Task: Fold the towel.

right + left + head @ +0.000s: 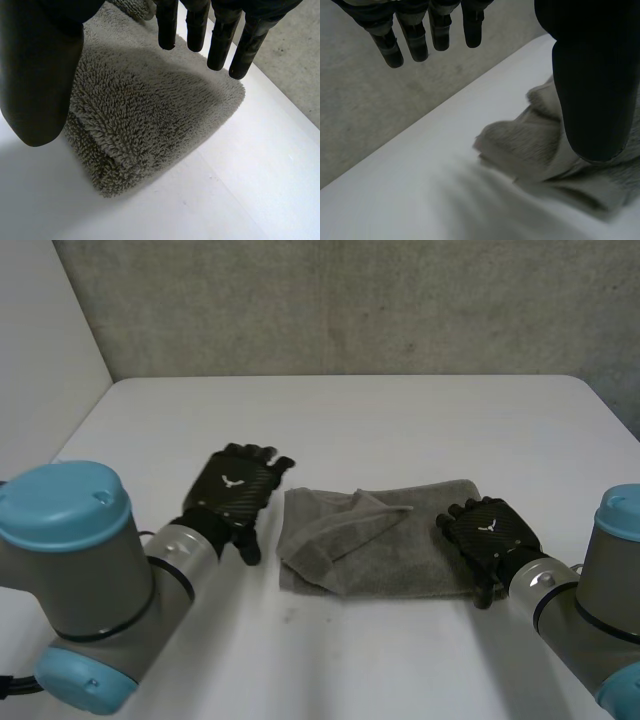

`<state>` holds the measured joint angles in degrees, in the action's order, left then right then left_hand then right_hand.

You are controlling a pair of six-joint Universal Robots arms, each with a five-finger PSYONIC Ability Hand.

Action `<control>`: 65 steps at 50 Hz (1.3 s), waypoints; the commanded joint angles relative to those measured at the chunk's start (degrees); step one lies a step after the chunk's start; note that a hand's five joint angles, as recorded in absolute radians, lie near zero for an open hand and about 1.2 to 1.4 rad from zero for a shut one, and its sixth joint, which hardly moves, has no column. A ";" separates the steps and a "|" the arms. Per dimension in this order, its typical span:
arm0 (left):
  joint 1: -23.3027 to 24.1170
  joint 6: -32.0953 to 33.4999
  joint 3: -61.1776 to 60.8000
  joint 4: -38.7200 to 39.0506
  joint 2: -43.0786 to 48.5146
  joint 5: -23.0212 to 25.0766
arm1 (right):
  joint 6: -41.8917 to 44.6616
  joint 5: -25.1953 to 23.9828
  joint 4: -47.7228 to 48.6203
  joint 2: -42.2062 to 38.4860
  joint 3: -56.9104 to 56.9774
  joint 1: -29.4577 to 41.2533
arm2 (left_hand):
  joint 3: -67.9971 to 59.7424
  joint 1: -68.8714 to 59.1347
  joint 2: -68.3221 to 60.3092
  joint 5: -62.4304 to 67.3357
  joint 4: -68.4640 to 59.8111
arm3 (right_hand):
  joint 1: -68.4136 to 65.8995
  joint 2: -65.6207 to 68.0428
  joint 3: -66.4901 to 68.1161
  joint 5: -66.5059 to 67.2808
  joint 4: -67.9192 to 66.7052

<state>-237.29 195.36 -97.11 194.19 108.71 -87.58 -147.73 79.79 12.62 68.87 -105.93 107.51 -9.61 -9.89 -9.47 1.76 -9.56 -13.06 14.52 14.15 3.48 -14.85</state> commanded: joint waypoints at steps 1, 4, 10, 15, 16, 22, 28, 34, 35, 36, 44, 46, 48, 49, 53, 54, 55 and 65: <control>3.85 -1.72 2.36 -0.04 2.99 0.04 | -0.02 0.19 0.83 -0.14 -0.25 0.33 | -1.11 -0.83 -1.25 -1.04 -1.16 | 1.13 -2.59 -2.23 -1.55 2.93; 4.82 -4.18 3.68 -0.04 3.79 0.30 | 0.34 0.28 0.83 -0.05 -0.51 0.25 | -1.61 -1.33 -1.75 -0.54 -1.66 | 0.96 -2.42 -2.05 -1.38 2.75; 6.31 -8.49 8.24 -0.13 5.90 1.00 | 0.51 0.28 0.83 -0.05 -0.60 0.24 | -2.78 -2.51 -2.92 0.64 -2.84 | -0.73 -0.73 -0.37 0.31 1.07; 6.93 -9.73 14.14 -0.74 9.77 2.68 | 0.51 0.37 0.83 -0.05 -0.60 0.24 | -3.80 -3.52 -3.94 1.65 -3.85 | -0.73 -0.73 -0.37 0.31 1.07; 7.19 -10.08 16.32 -1.44 11.51 2.68 | 0.51 0.37 0.83 -0.05 -0.69 0.24 | -4.13 -3.86 -4.27 1.99 -4.19 | -0.73 -0.73 -0.37 0.31 1.07; 7.63 -11.40 24.76 -7.15 18.98 2.76 | 0.51 0.46 0.83 0.04 -0.77 0.16 | -4.13 -3.86 -4.28 1.99 -4.19 | -0.73 -0.73 -0.37 0.31 1.07; 7.63 -12.19 29.70 -9.80 24.01 2.76 | 0.51 0.54 0.74 0.04 -0.77 0.24 | -4.13 -3.86 -4.28 1.99 -4.19 | -0.73 -0.73 -0.37 0.31 1.07; 7.63 -12.19 34.43 -10.32 27.43 1.54 | 0.34 0.54 0.74 0.04 -1.04 0.24 | -5.80 -5.53 -5.94 3.66 -5.86 | -5.57 4.11 4.48 5.15 -3.78; 7.46 -12.28 35.31 -10.32 27.70 -0.29 | 0.34 0.54 0.83 0.04 -1.12 0.24 | -7.65 -7.37 -7.79 5.50 -7.70 | -8.94 7.48 7.84 8.51 -7.14; 7.46 -12.28 35.32 -10.32 27.70 -0.31 | 0.34 0.54 0.83 0.04 -1.13 0.24 | -7.67 -7.39 -7.81 5.52 -7.72 | -8.97 7.51 7.87 8.55 -7.17; 5.88 -11.84 36.03 -10.06 27.96 -18.51 | 0.34 0.63 1.18 -0.14 -1.21 0.16 | -8.84 -8.57 -8.99 6.70 -8.90 | -21.08 19.62 19.98 20.66 -19.28; 5.44 -11.75 35.06 -10.50 27.79 -21.05 | 0.34 0.63 1.35 -0.22 -1.30 0.16 | -8.68 -8.40 -8.82 6.53 -8.73 | -27.95 26.49 26.85 27.52 -26.15; 5.44 -11.84 33.93 -10.50 27.44 -21.05 | 0.34 0.89 1.44 -0.22 -1.30 0.16 | -8.51 -8.23 -8.65 6.36 -8.56 | -30.64 29.18 29.54 30.22 -28.84; 5.52 -12.01 32.44 -10.41 26.83 -20.97 | 0.51 1.24 1.70 -0.22 -1.30 0.16 | -8.34 -8.07 -8.48 6.20 -8.40 | -33.67 32.21 32.57 33.24 -31.87; 5.96 -12.10 29.36 -10.33 24.55 -20.79 | 0.69 2.21 2.14 -0.22 -1.30 0.16 | -8.00 -7.73 -8.15 5.86 -8.06 | -39.89 38.43 38.79 39.47 -38.09; 6.40 -12.19 28.13 -10.24 23.58 -20.70 | 0.86 2.82 2.41 -0.22 -1.30 0.24 | -7.84 -7.56 -7.98 5.69 -7.89 | -42.92 41.46 41.82 42.50 -41.12; 6.40 -12.19 28.12 -10.24 23.57 -20.70 | 0.86 2.83 2.41 -0.22 -1.30 0.24 | -7.83 -7.56 -7.98 5.69 -7.89 | -42.95 41.49 41.85 42.53 -41.15; 8.86 -12.46 21.53 -10.15 16.64 -18.51 | 7.26 5.55 3.11 -0.05 -1.30 0.60 | -7.33 -7.06 -7.47 5.19 -7.38 | -66.94 65.48 65.84 66.52 -65.14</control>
<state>-229.32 183.01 -71.87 183.94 129.47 -107.39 -145.64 83.82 15.56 68.76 -107.19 107.90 -15.40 -15.52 -15.40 5.26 -15.47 -69.47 69.35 71.10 61.56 -71.48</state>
